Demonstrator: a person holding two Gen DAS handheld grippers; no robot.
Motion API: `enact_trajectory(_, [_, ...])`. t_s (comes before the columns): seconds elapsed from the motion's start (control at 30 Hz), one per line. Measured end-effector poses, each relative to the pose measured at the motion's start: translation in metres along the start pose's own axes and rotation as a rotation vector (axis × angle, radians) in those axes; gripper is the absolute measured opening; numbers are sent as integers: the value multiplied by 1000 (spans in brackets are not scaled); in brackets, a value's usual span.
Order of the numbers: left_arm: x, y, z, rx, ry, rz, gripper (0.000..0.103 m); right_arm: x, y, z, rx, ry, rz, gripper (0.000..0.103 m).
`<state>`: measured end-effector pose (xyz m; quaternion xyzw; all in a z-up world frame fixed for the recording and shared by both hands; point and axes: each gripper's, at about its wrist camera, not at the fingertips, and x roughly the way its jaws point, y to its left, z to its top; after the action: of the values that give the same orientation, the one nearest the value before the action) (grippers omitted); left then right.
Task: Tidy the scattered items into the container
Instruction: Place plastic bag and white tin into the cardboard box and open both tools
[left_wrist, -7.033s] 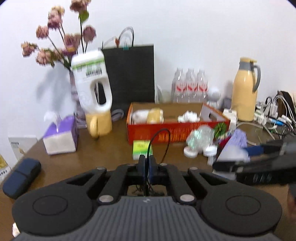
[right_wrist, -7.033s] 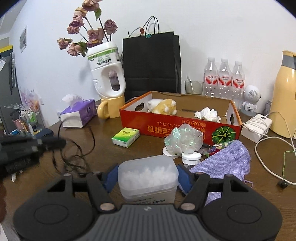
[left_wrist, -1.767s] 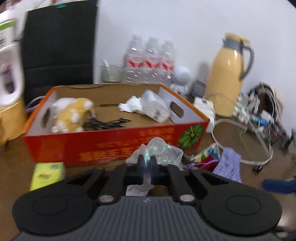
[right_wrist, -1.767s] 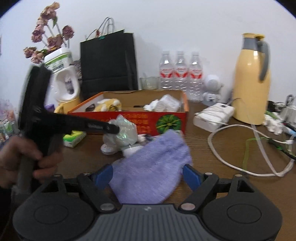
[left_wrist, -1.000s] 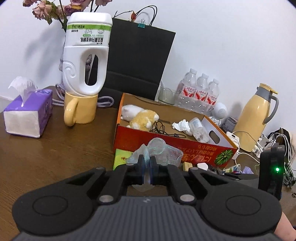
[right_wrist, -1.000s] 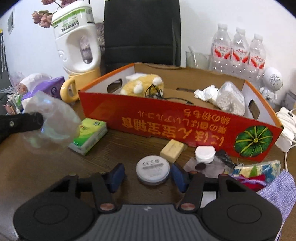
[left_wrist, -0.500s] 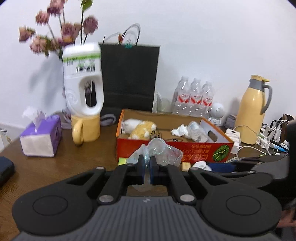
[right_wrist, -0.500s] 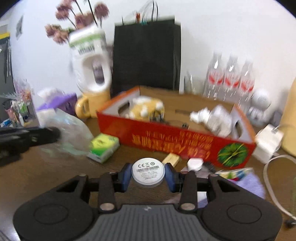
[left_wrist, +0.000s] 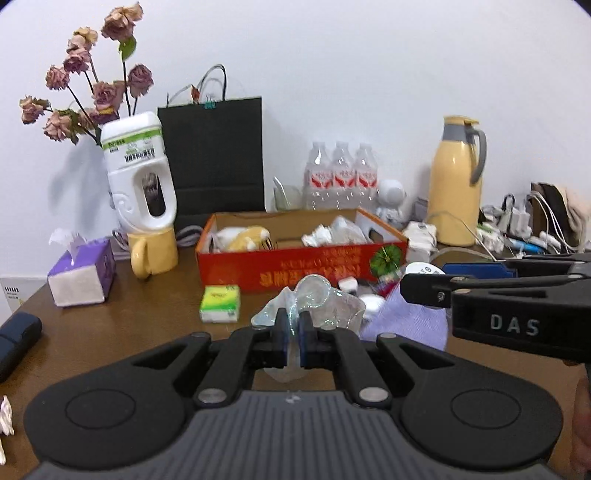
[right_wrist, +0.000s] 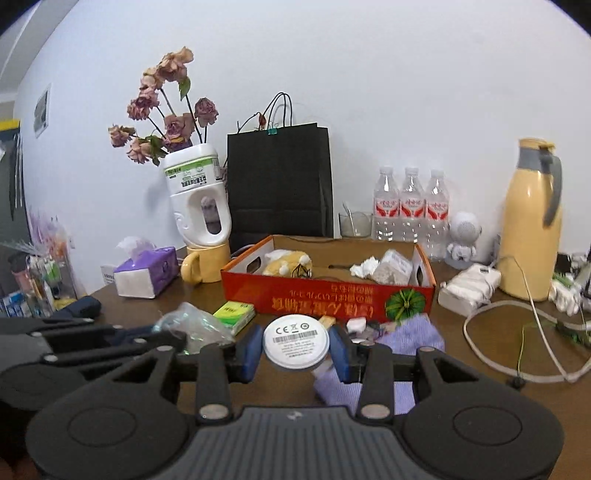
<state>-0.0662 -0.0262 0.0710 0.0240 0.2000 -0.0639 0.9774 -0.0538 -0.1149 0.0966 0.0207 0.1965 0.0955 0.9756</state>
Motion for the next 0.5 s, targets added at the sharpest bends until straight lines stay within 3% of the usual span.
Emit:
enact_trajectory(0.17, [-3, -6, -1, 9, -1, -23, 6, -11, 2, -11, 10, 5, 14, 38])
enact_trajectory(0.3, [18, -1, 8, -4, 17, -43, 6, 1, -3, -4, 15, 6, 15, 38])
enact_trajectory(0.4, [46, 4, 31, 6, 3, -24, 6, 23, -12, 12, 5, -2, 6, 38])
enact_trajectory(0.5, [87, 15, 71, -13, -5, -66, 6, 58, -31, 44, 5, -11, 2, 38])
